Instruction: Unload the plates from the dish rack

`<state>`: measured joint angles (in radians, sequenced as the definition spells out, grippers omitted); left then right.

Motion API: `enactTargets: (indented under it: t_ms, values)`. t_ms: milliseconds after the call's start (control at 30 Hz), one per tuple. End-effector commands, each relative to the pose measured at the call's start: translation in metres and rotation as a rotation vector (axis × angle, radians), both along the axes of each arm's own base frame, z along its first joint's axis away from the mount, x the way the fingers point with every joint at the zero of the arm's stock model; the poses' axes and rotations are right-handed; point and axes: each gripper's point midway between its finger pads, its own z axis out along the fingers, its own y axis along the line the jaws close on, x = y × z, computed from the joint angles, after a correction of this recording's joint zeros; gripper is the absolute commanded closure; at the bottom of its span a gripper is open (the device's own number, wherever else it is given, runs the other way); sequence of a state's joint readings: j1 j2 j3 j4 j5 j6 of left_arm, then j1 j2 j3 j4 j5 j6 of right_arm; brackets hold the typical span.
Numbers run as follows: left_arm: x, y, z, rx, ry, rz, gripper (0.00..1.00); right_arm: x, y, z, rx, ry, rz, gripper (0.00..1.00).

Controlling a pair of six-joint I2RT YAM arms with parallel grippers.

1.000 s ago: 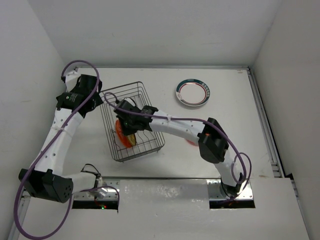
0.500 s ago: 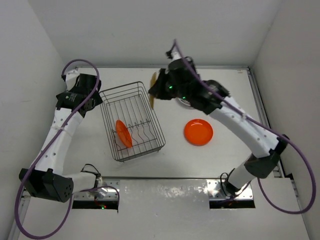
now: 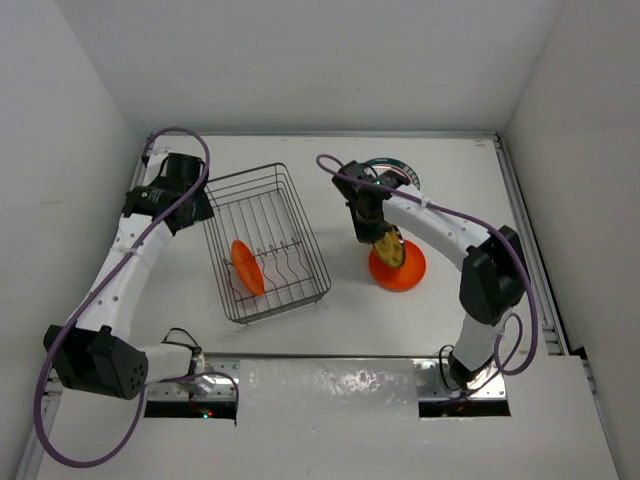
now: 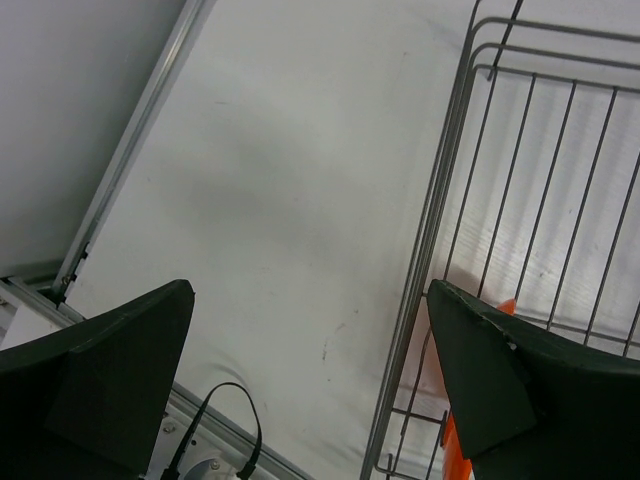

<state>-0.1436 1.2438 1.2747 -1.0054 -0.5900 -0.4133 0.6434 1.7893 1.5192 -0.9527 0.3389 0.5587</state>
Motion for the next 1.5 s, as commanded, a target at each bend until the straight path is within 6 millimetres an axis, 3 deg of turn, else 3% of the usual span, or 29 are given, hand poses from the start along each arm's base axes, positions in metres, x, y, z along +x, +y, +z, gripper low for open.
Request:
enactTargets:
  t_ms: [0,100,200,300,333,467,500,533,600,633,700,733,800,833,933,1000,1033,1067,1133,1233,1367,1433,1467]
  values:
    - [0.005,-0.002,-0.002,-0.015,-0.009,-0.028,0.0,-0.002,-0.019,0.003,-0.062,-0.031,0.007,1.0]
    - [0.004,-0.003,-0.008,-0.019,0.002,-0.037,0.0,-0.006,-0.024,-0.016,-0.077,-0.003,-0.004,0.99]
    - [0.004,-0.004,-0.009,-0.017,0.007,-0.044,0.0,-0.008,-0.023,-0.027,-0.081,0.025,-0.002,0.91]
    - [0.004,-0.004,-0.009,-0.016,0.008,-0.045,0.0,-0.007,-0.019,-0.023,-0.059,0.018,0.0,0.64]
    - [0.003,-0.003,-0.01,-0.015,0.01,-0.046,0.0,-0.004,-0.017,-0.016,-0.052,0.008,0.0,0.51]
    - [0.005,-0.004,-0.011,-0.016,0.01,-0.047,0.0,0.004,-0.007,0.015,-0.011,-0.033,0.011,0.23]
    - [0.005,-0.004,-0.011,-0.016,0.011,-0.045,0.0,0.004,-0.002,0.024,0.011,-0.049,0.026,0.2]
    - [0.006,-0.004,-0.012,-0.016,0.009,-0.042,0.0,0.005,0.006,0.034,0.036,-0.066,0.042,0.14]
    - [0.007,-0.002,-0.013,-0.01,0.016,-0.028,0.0,0.003,0.045,0.059,0.153,-0.103,0.128,0.01]
    - [0.007,-0.002,-0.012,-0.013,0.009,-0.012,0.0,-0.005,0.075,0.075,0.223,-0.125,0.195,0.01]
    - [0.006,0.004,-0.012,0.01,0.02,0.028,0.0,-0.024,0.119,0.087,0.345,-0.115,0.272,0.01]
    - [0.007,0.006,-0.007,0.003,-0.003,0.063,0.0,-0.036,0.151,0.093,0.4,-0.125,0.327,0.01]
    - [0.004,0.013,-0.003,0.033,-0.005,0.119,0.0,-0.049,0.188,0.097,0.489,-0.121,0.342,0.01]
    - [0.005,0.015,0.003,0.028,-0.031,0.158,0.0,-0.061,0.207,0.09,0.502,-0.109,0.363,0.02]
    - [0.004,0.022,0.008,0.042,-0.048,0.206,0.0,-0.071,0.246,0.089,0.567,-0.149,0.37,0.06]
    - [0.005,0.021,0.006,0.035,-0.047,0.199,0.0,-0.069,0.265,0.075,0.578,-0.15,0.362,0.12]
    - [0.004,0.021,0.005,0.033,-0.04,0.198,0.0,-0.072,0.276,0.077,0.593,-0.155,0.374,0.21]
    - [0.004,0.02,0.004,0.029,-0.038,0.194,0.0,-0.071,0.284,0.061,0.577,-0.138,0.376,0.26]
    - [0.001,0.018,-0.001,0.021,-0.025,0.181,0.0,-0.071,0.303,0.052,0.579,-0.132,0.409,0.34]
    - [-0.003,0.02,-0.006,0.031,-0.009,0.17,0.0,-0.067,0.31,0.046,0.543,-0.129,0.4,0.43]
    - [-0.01,0.022,-0.009,0.043,-0.009,0.168,0.0,-0.062,0.307,0.017,0.477,-0.12,0.383,0.49]
    - [-0.012,0.022,-0.012,0.039,-0.004,0.164,0.0,-0.062,0.309,0.006,0.473,-0.115,0.391,0.6]
    - [-0.012,0.022,-0.014,0.036,-0.001,0.161,0.0,-0.062,0.313,0.005,0.486,-0.114,0.398,0.73]
